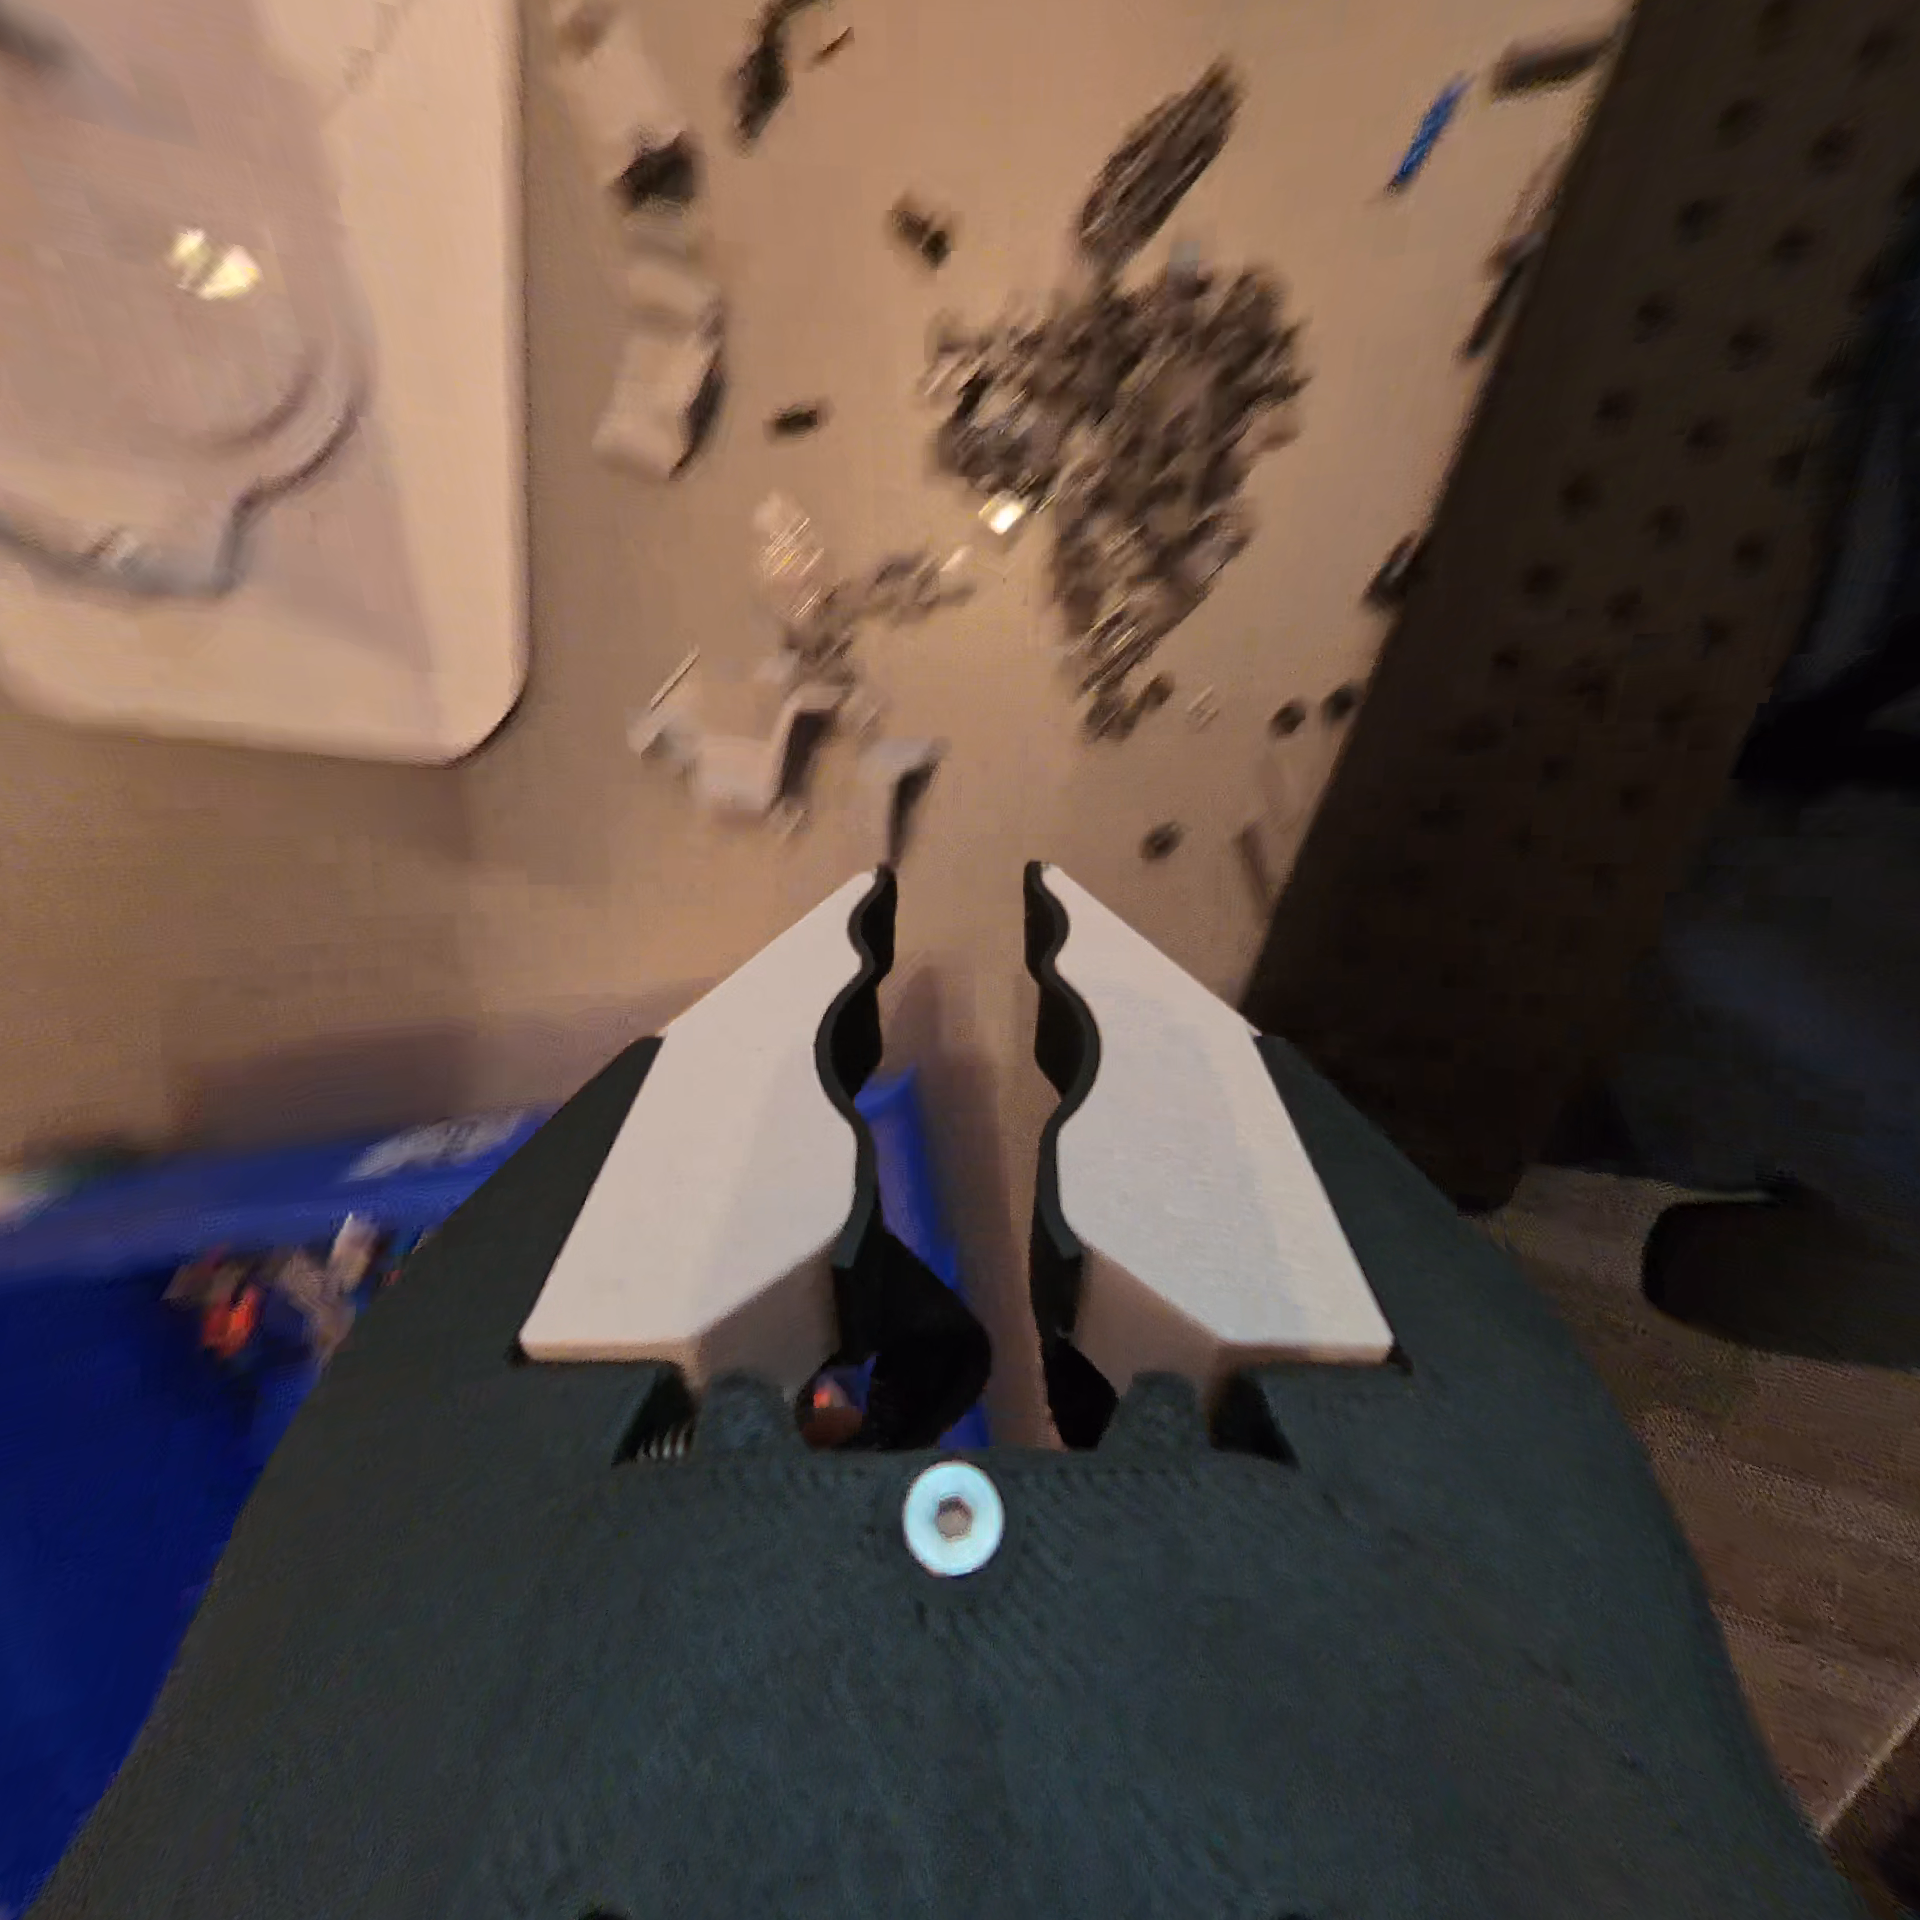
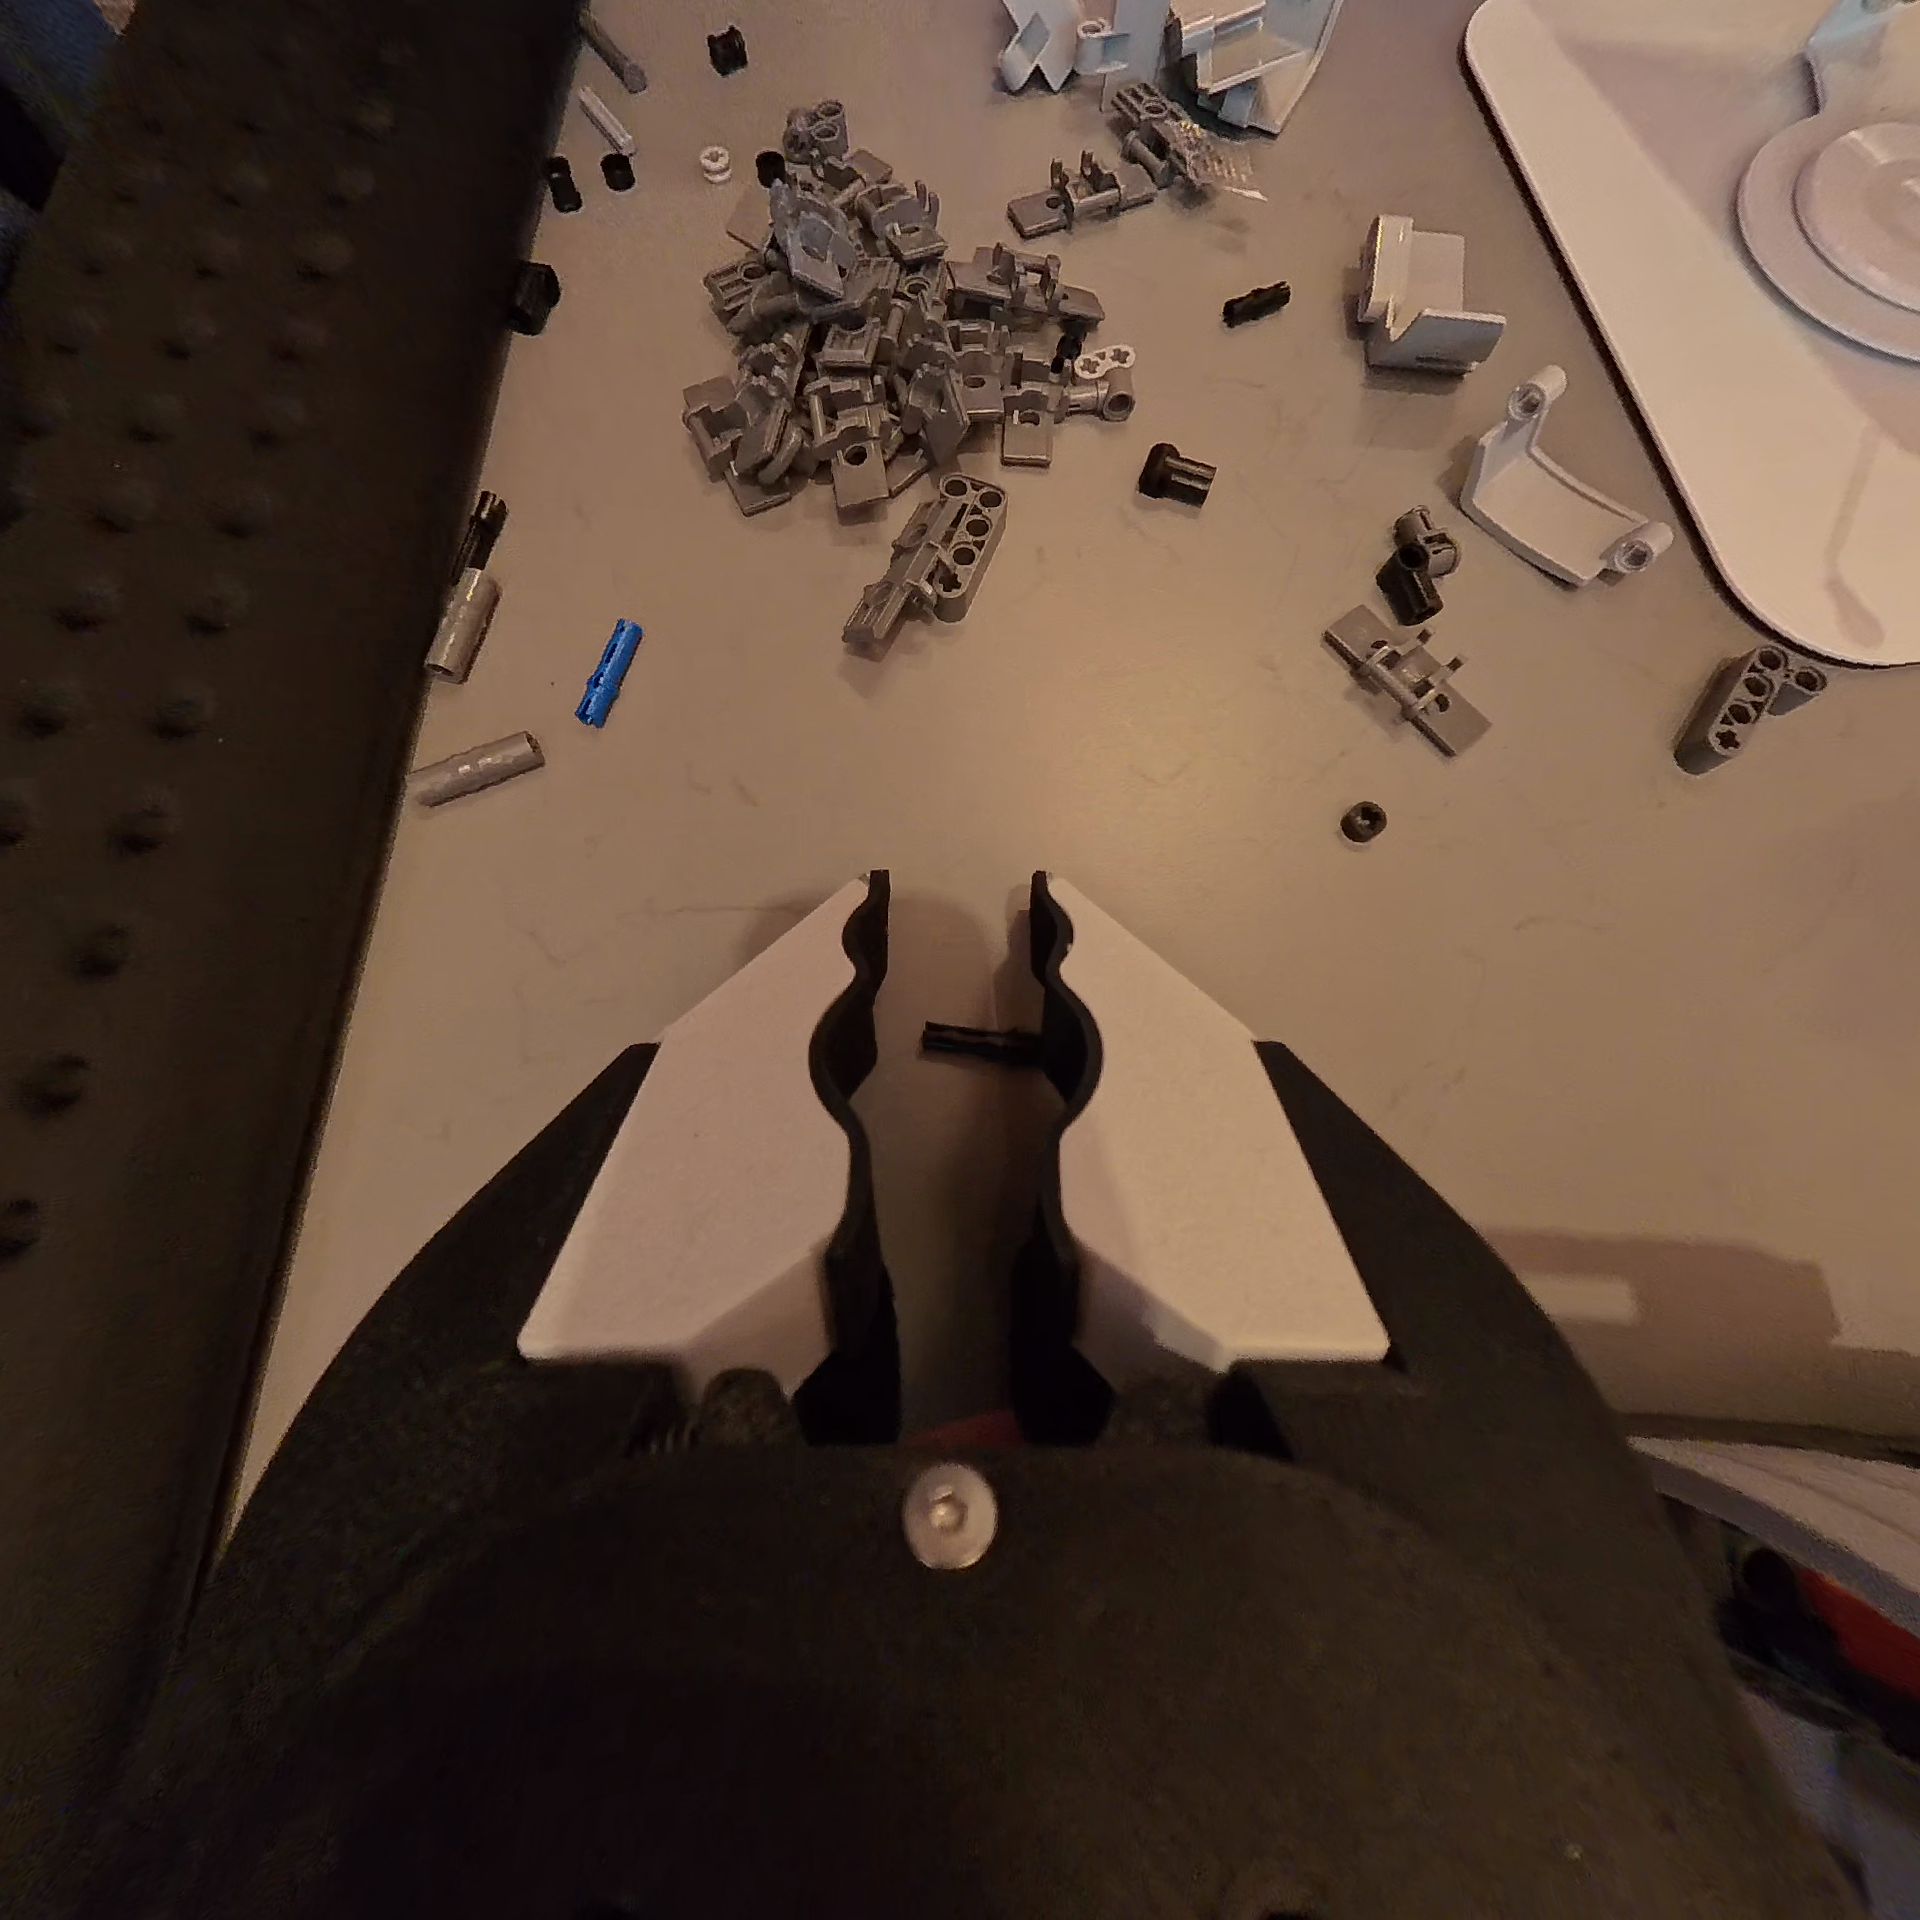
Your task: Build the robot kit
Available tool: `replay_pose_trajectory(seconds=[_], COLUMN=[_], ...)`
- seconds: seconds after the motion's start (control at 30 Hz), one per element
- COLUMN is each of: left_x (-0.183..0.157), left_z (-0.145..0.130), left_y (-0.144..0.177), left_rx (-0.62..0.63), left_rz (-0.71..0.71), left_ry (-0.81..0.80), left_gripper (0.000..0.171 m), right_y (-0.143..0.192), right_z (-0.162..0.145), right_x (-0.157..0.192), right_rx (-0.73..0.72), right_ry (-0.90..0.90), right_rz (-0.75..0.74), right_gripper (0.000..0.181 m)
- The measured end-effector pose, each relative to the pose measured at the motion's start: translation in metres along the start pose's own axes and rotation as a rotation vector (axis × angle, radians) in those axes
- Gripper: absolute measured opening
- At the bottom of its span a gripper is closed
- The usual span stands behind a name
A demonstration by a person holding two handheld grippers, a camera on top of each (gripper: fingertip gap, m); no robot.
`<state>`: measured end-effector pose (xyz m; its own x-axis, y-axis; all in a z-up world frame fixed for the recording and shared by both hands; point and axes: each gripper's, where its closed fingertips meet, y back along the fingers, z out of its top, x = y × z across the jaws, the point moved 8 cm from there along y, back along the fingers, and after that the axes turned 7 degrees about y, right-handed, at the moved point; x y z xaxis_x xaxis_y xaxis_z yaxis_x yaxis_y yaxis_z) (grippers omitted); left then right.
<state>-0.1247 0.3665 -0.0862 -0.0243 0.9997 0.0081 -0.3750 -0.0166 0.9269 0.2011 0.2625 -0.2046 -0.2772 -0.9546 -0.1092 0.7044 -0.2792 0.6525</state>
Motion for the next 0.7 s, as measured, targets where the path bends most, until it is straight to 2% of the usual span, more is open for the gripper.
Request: replay_pose_trajectory(seconds=[0.07,0.13,0.2,0.3,0.47,0.7], left_x=[0.022,0.044,0.055,0.065,0.062,0.066], left_z=[-0.027,-0.061,-0.094,-0.137,-0.172,-0.192], left_y=[0.026,0.037,0.038,0.034,0.024,0.007], left_rx=[0.073,0.19,0.293,0.438,0.559,0.626], left_rz=[0.028,0.075,-0.008,-0.034,-0.093,-0.167], left_ry=[0.058,0.075,0.128,0.196,0.22,0.22], left_gripper=[0.021,0.018,0.019,0.022,0.022,0.024], right_y=[0.0,0.0,0.0,0.001,0.001,0.001], right_z=[0.0,0.0,0.0,0.0,0.0,0.0], right_x=[0.001,0.002,0.002,0.004,0.005,0.004], right_rx=[0.001,0.002,-0.005,-0.011,-0.015,-0.009], right_ry=[0.006,0.014,0.019,0.029,0.038,0.03], right_rz=[-0.002,0.0,0.004,0.011,0.014,0.009], right_gripper=[0.025,0.025,0.025,0.025,0.025,0.025])
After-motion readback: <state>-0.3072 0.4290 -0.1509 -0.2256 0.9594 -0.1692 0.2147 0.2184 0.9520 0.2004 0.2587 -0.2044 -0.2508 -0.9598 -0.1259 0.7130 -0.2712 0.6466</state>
